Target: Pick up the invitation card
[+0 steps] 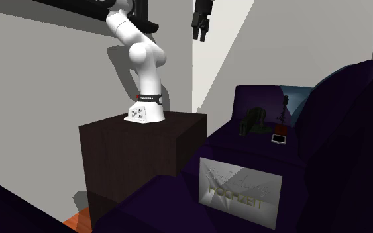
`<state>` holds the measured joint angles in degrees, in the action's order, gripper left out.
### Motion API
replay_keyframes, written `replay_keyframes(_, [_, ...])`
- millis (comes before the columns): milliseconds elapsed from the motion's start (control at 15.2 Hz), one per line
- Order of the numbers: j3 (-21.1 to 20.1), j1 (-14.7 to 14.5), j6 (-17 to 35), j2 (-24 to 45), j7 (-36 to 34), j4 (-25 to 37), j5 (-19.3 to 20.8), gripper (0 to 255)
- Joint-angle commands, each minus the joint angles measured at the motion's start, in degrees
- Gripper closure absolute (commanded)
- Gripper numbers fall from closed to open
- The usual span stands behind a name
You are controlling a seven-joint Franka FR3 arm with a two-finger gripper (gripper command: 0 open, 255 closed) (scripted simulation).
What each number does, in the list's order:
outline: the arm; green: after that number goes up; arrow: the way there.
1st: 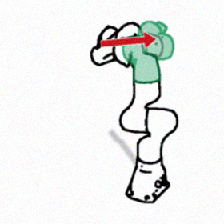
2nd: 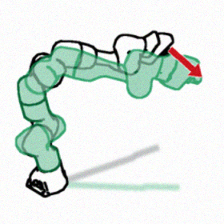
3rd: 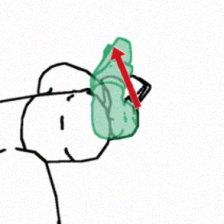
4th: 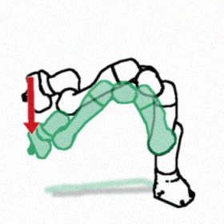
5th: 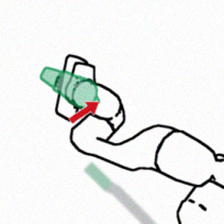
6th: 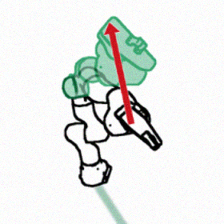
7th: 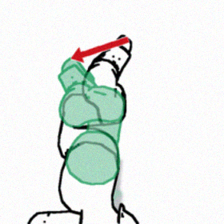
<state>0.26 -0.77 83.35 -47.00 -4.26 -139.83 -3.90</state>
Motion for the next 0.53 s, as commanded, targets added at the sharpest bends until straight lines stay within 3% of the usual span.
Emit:
replay_keyframes(0, [0.0, 0.0, 0.0, 0.0, 0.0, 0.0, 0.0, 0])
replay_keyframes(462, [6.3, 2.8, 9.3, 4.7, 7.9, -5.7, 6.6, 0])
